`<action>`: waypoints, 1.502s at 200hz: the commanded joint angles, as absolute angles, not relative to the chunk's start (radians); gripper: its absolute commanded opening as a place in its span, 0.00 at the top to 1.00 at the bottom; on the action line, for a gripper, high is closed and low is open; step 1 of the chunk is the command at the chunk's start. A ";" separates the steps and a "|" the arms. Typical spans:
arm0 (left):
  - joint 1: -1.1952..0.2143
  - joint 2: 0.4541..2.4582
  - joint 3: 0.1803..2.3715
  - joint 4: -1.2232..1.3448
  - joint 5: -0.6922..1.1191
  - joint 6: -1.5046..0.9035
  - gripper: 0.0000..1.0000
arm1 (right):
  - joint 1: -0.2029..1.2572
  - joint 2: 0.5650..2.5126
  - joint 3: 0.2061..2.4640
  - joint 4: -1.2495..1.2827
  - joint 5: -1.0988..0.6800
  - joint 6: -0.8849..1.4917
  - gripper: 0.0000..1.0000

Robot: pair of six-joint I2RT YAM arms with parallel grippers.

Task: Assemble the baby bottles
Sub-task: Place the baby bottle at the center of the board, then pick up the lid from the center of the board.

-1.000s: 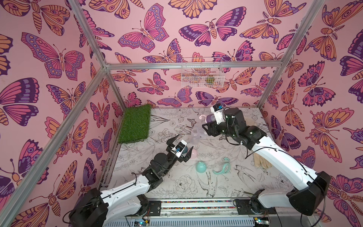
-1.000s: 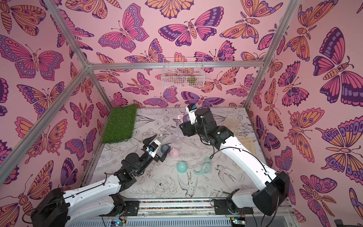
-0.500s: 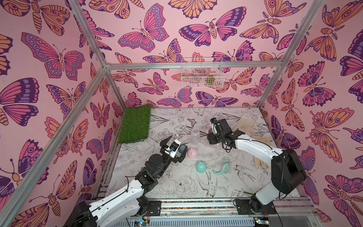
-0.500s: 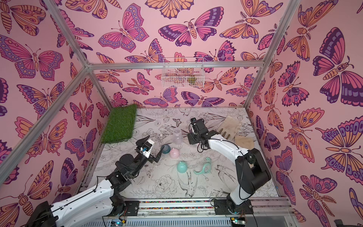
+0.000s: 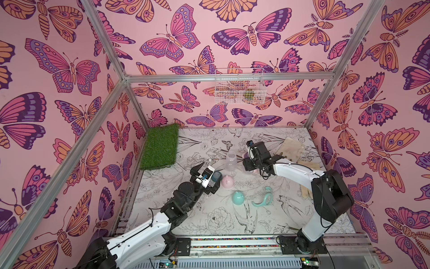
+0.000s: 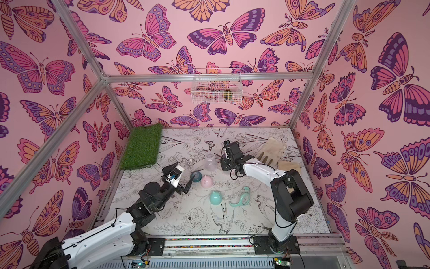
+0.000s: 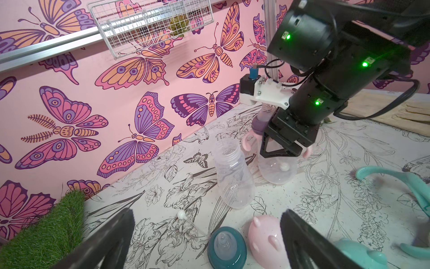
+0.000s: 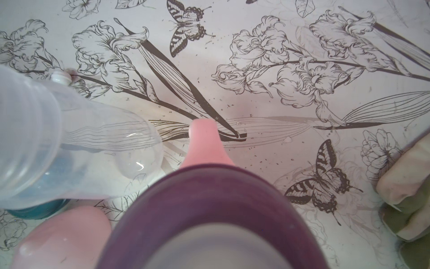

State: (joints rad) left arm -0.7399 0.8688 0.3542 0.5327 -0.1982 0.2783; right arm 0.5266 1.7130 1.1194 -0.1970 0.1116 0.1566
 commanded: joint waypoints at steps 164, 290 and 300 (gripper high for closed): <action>-0.729 1.019 0.377 0.489 -0.065 0.223 0.00 | 0.523 1.644 1.291 -0.428 0.110 0.109 0.13; -0.731 1.465 0.560 0.591 0.026 0.149 0.08 | 0.523 1.293 1.244 -0.515 0.147 0.088 0.12; -0.732 1.495 0.575 0.591 0.023 0.144 0.11 | 0.523 1.284 1.231 -0.514 0.152 0.089 0.12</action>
